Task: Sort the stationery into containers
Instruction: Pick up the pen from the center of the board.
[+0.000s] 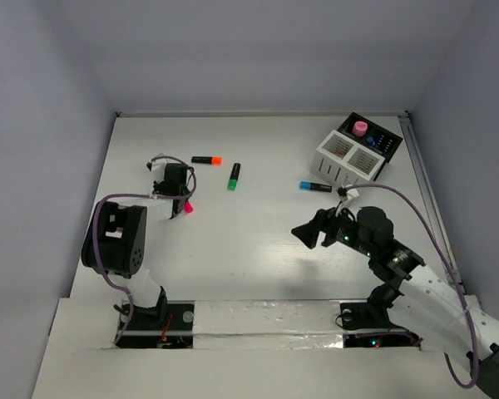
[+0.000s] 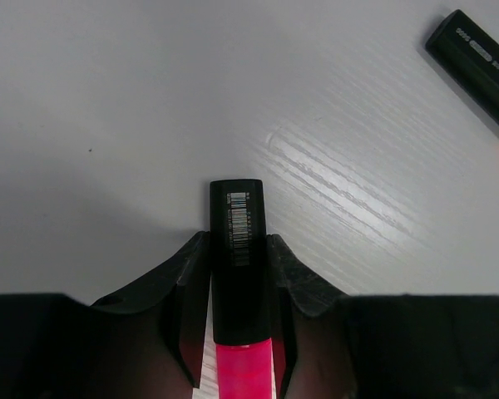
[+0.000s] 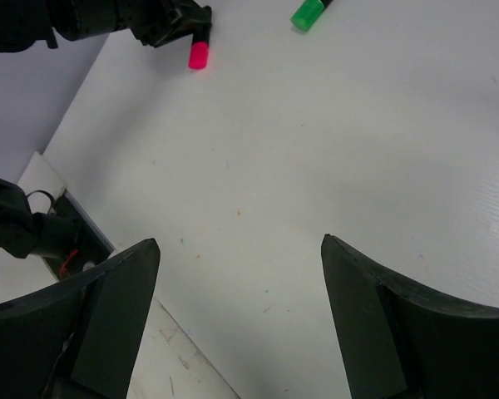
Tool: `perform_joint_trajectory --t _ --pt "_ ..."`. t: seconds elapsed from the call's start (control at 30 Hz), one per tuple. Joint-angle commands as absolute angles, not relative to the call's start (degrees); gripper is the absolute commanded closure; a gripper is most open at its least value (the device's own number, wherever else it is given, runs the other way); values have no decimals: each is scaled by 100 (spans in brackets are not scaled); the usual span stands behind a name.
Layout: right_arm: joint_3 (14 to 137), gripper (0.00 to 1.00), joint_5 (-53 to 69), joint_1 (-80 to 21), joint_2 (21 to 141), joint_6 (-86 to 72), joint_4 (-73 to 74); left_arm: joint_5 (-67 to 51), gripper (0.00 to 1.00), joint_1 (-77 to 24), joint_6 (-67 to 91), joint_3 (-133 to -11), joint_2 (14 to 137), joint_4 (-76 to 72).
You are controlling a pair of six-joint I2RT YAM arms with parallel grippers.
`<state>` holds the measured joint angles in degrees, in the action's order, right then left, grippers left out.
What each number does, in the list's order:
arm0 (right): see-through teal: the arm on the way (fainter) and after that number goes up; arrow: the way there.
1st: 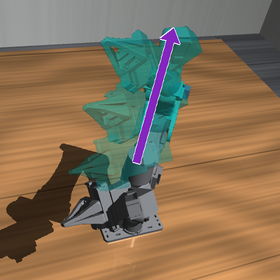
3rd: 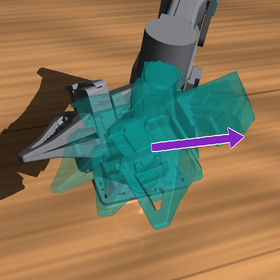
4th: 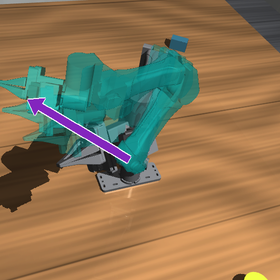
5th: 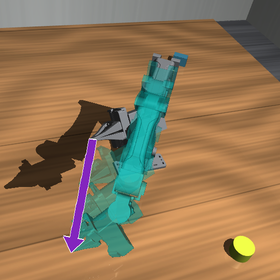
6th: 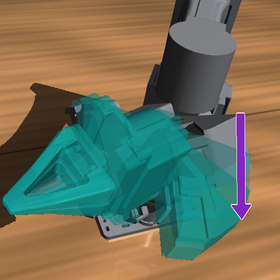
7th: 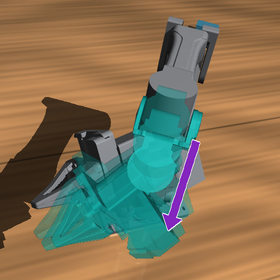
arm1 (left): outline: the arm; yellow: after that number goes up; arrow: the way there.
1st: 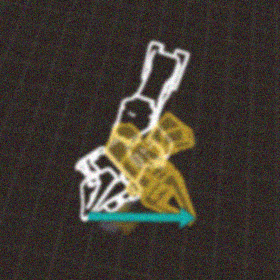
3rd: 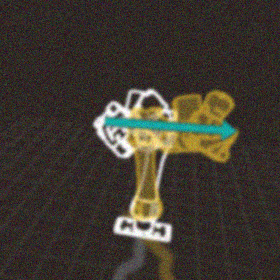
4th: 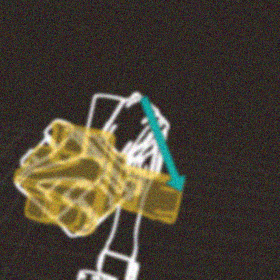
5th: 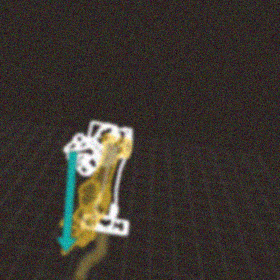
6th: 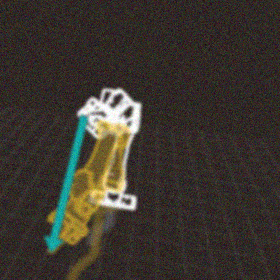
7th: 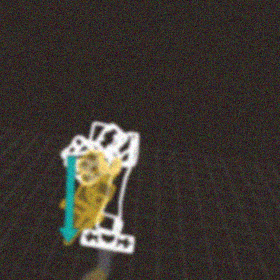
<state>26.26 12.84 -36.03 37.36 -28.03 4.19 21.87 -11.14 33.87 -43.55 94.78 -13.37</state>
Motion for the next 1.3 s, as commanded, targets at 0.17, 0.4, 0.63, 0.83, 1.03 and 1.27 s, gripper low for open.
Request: perform_joint_trajectory --t 0.17,0.4,0.63,0.83,1.03,1.27 --pt "2988 20 1204 -3586 4640 -2777 80 1793 100 -1432 3217 -3428 8368 -2135" --pt "3383 26 985 -3586 5816 -2997 -378 1819 100 -2267 3190 -2586 6947 -2566" --pt "5192 24 274 -3586 8347 -2804 -219 1514 100 -2628 3313 -1689 5556 -3040" --pt "7301 19 -482 -3586 10384 -2470 289 810 100 -2742 3375 -1362 4607 -2963" --pt "9453 18 -1000 -3708 12013 -2294 1335 457 100 -2742 3252 -1239 3561 -2690" --pt "11327 18 -1388 -3946 13437 -2189 2346 168 100 -2742 3349 -1081 3067 -2742"
